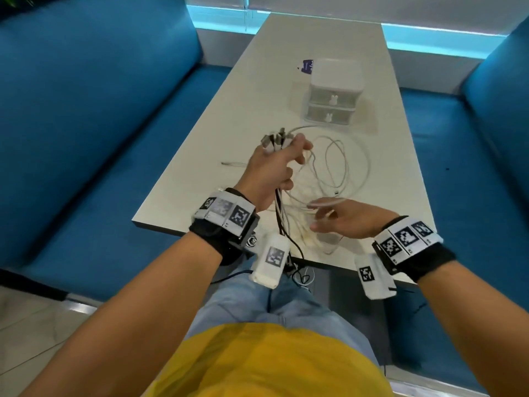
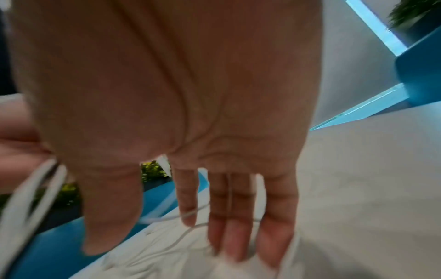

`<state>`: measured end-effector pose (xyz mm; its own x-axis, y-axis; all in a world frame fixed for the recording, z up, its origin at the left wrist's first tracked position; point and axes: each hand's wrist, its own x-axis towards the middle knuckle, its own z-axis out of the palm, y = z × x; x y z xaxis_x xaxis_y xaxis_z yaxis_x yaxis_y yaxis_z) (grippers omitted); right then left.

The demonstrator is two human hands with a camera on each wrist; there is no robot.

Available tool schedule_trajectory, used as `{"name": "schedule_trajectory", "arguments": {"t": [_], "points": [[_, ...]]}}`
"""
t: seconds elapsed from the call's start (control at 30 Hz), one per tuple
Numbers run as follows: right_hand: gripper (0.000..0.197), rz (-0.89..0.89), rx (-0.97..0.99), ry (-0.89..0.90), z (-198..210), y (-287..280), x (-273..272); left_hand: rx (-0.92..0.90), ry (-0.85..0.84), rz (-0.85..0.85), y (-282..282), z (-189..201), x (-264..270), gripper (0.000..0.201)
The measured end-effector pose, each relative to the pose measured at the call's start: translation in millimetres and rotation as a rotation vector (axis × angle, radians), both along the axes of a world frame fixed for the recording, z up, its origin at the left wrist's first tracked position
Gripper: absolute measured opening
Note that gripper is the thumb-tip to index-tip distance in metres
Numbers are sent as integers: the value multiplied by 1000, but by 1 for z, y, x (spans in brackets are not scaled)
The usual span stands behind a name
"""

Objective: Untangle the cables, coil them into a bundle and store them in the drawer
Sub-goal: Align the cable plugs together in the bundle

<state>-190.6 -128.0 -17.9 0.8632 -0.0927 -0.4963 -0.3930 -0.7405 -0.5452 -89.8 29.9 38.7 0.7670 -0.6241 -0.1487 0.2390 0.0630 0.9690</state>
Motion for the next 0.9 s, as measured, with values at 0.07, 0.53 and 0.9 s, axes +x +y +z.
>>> {"name": "schedule_trajectory", "arguments": {"t": [0.07, 0.53, 0.9], "points": [[70, -26, -158, 11, -10, -22, 10, -68, 4, 19, 7, 9, 7, 23], [35, -100, 196, -713, 69, 16, 28, -71, -81, -217, 7, 22, 0, 29], [14, -289, 424, -869, 87, 8, 23, 123, -74, -263, -11, -1, 8, 12]]}}
